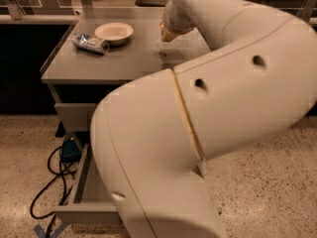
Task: Pick orange can from middle drawer and place on counter
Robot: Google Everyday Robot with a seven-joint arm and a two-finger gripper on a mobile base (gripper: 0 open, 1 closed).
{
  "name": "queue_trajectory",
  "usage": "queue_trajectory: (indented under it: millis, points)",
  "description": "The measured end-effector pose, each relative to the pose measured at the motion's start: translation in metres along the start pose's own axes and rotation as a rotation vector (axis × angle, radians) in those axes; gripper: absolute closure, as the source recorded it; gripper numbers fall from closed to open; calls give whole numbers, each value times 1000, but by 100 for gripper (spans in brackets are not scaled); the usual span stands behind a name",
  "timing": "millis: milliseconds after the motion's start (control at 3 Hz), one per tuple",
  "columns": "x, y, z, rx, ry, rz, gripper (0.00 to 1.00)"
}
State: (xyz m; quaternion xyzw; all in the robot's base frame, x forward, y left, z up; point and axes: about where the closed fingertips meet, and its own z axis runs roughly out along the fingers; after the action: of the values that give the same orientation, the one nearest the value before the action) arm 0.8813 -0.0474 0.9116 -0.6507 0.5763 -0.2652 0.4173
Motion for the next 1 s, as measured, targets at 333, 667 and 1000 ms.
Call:
queue_trajectory:
  millis: [333,667,1000]
  points:
    - [10,20,12,-134,19,-13,100]
    - [34,66,12,-282,-46,51,100]
    - [35,67,12,-289,-50,56,100]
